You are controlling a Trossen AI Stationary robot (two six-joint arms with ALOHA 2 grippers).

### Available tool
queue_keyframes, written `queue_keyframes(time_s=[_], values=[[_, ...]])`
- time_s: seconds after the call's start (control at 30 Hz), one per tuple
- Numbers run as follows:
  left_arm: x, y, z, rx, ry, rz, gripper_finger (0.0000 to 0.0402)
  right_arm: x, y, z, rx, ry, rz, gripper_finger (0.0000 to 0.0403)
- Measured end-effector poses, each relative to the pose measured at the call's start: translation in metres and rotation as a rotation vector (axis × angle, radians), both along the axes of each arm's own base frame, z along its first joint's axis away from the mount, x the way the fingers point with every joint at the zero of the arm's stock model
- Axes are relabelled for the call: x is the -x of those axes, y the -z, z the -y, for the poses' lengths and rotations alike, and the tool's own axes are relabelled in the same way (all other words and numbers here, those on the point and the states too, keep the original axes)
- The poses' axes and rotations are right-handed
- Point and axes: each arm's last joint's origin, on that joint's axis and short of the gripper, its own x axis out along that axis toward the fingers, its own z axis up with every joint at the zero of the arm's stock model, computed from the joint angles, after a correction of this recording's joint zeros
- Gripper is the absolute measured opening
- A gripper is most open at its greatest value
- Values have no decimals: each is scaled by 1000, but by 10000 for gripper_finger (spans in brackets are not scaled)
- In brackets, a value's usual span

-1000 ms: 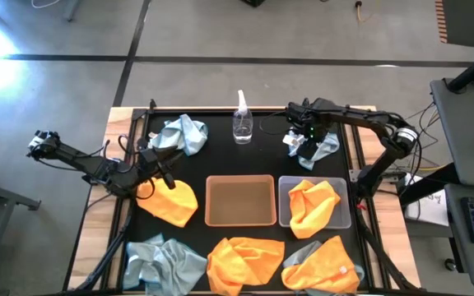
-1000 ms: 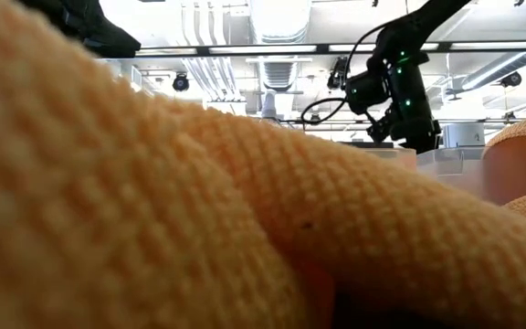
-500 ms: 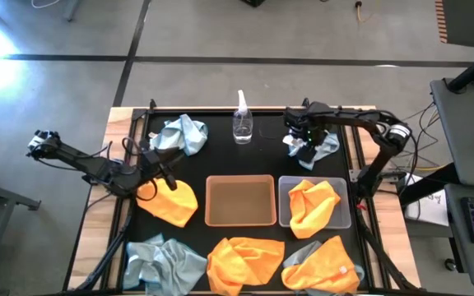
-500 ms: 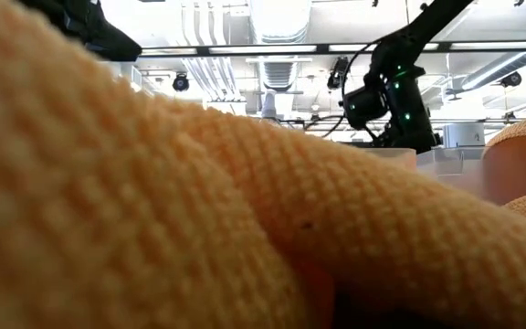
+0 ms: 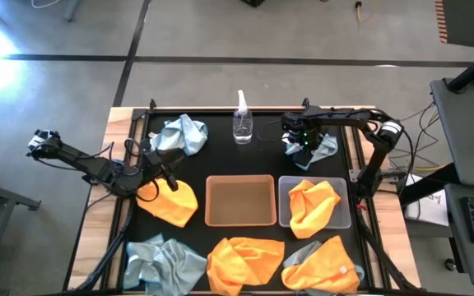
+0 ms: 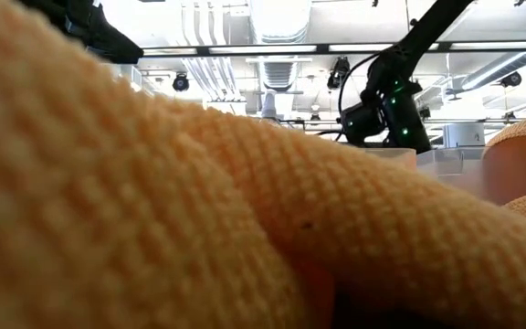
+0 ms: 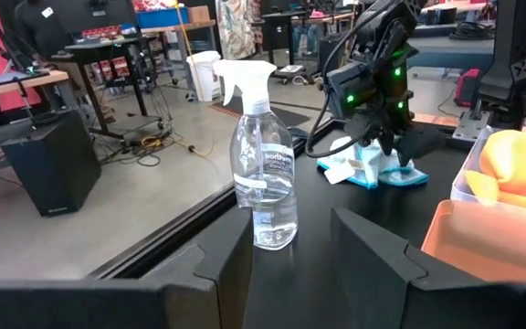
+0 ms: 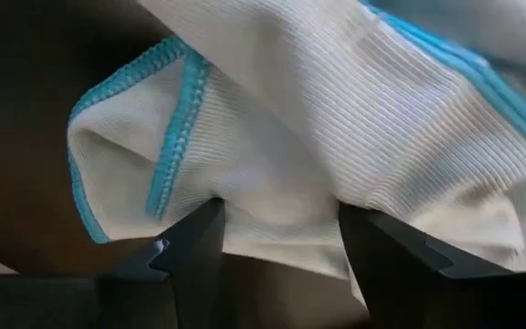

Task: Sort microfiber towel by color & place in baskets
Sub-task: Put the blue towel into the orange bin

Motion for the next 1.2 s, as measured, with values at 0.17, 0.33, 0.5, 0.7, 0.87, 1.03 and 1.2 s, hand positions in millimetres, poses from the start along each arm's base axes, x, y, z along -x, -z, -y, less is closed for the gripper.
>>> queue_keyframes(time_s=[0.17, 0.33, 0.5, 0.7, 0.87, 1.03, 1.2], values=[[0, 0, 0, 0, 0, 0, 132, -3, 7, 2, -12, 3, 10, 212], [0, 0, 0, 0, 0, -1, 132, -4, 11, 3, -20, -4, 5, 212], [0, 0, 0, 0, -1, 1, 132, -5, 12, 3, -22, -5, 6, 211], [0, 0, 0, 0, -2, 0, 132, -5, 12, 2, -44, 2, 25, 170], [0, 0, 0, 0, -2, 1, 132, -6, 11, 1, -61, 8, 40, 98], [0, 0, 0, 6, -3, 5, 132, -6, 11, 1, -61, 8, 46, 28], [0, 0, 0, 9, -3, 8, 132, -6, 10, 1, -63, 10, 52, 22]])
